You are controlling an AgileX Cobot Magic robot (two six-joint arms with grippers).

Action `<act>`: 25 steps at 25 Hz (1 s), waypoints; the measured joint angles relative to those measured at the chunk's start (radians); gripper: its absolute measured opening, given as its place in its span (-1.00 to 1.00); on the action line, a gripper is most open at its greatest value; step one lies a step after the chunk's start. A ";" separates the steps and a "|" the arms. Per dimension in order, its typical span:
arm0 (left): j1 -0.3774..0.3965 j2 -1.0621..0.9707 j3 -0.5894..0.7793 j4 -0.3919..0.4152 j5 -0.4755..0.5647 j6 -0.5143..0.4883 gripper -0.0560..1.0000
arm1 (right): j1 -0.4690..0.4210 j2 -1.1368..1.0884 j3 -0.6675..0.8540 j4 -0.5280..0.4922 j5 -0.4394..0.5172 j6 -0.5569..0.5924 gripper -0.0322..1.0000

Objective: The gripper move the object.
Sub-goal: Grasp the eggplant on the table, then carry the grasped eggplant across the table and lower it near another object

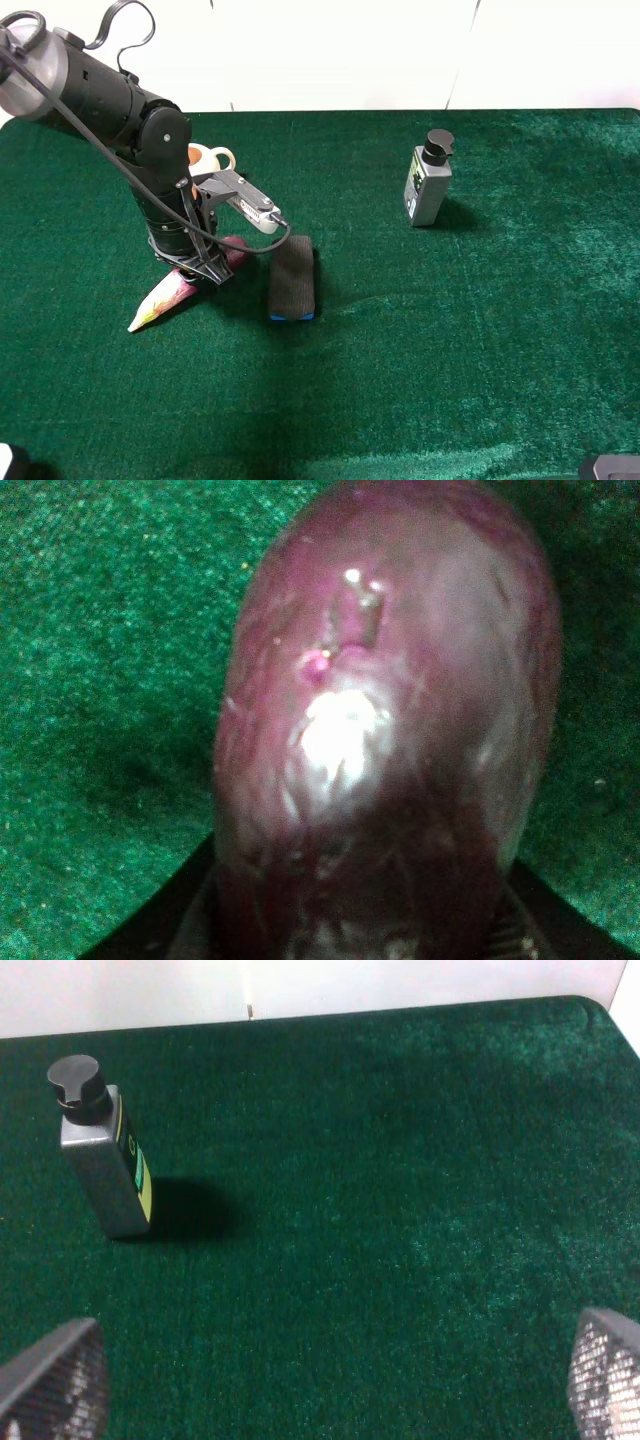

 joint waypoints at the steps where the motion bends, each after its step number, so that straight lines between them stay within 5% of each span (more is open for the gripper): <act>1: 0.000 0.000 0.000 0.000 0.001 0.000 0.01 | 0.000 0.000 0.000 0.000 0.000 0.000 0.40; 14: 0.000 -0.085 -0.110 -0.008 0.177 -0.006 0.01 | 0.000 0.000 0.000 0.000 0.000 0.000 0.40; 25: 0.000 -0.139 -0.347 -0.036 0.462 -0.068 0.01 | 0.000 0.000 0.000 0.000 0.000 0.000 0.40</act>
